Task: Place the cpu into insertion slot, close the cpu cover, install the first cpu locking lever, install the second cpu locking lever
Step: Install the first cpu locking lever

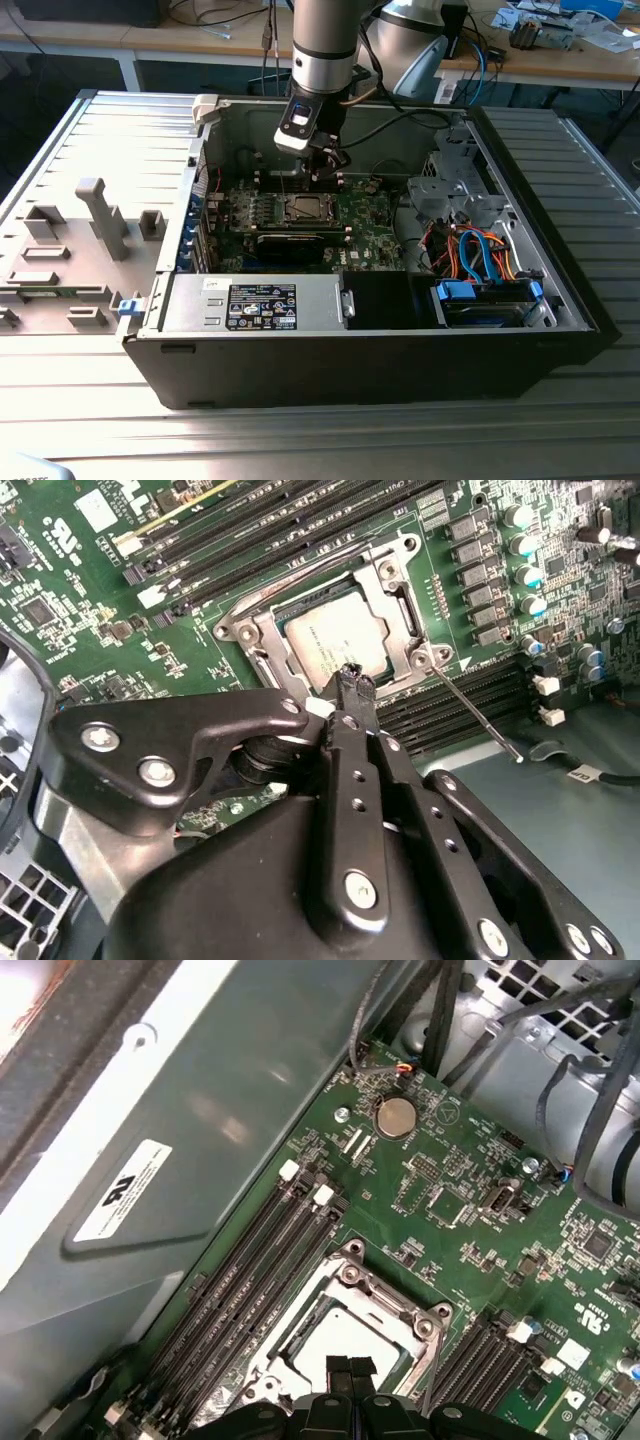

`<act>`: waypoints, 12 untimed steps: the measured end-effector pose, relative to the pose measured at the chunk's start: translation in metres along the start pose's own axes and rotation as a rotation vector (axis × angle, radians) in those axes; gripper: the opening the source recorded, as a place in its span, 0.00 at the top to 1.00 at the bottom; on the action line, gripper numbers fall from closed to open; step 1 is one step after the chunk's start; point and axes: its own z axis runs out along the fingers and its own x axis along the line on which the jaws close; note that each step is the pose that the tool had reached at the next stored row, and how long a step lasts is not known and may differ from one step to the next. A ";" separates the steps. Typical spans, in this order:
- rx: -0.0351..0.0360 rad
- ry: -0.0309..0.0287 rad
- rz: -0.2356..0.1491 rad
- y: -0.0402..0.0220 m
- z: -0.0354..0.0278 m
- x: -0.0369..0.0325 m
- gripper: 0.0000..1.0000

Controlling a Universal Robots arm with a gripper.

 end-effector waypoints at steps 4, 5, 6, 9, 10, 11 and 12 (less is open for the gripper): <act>0.0004 -0.0001 -0.028 0.0000 0.0000 0.0000 0.89; 0.0004 -0.0002 -0.035 0.0000 0.0000 0.0000 0.89; 0.0005 -0.0002 -0.042 0.0000 0.0000 0.0000 0.89; 0.0007 -0.0004 -0.059 0.0000 0.0000 0.0000 0.89; 0.0008 -0.0004 -0.067 0.0000 0.0000 0.0000 0.89; 0.0009 -0.0005 -0.072 0.0000 0.0000 0.0000 0.89; 0.0009 -0.0004 -0.076 0.0000 0.0000 0.0000 0.89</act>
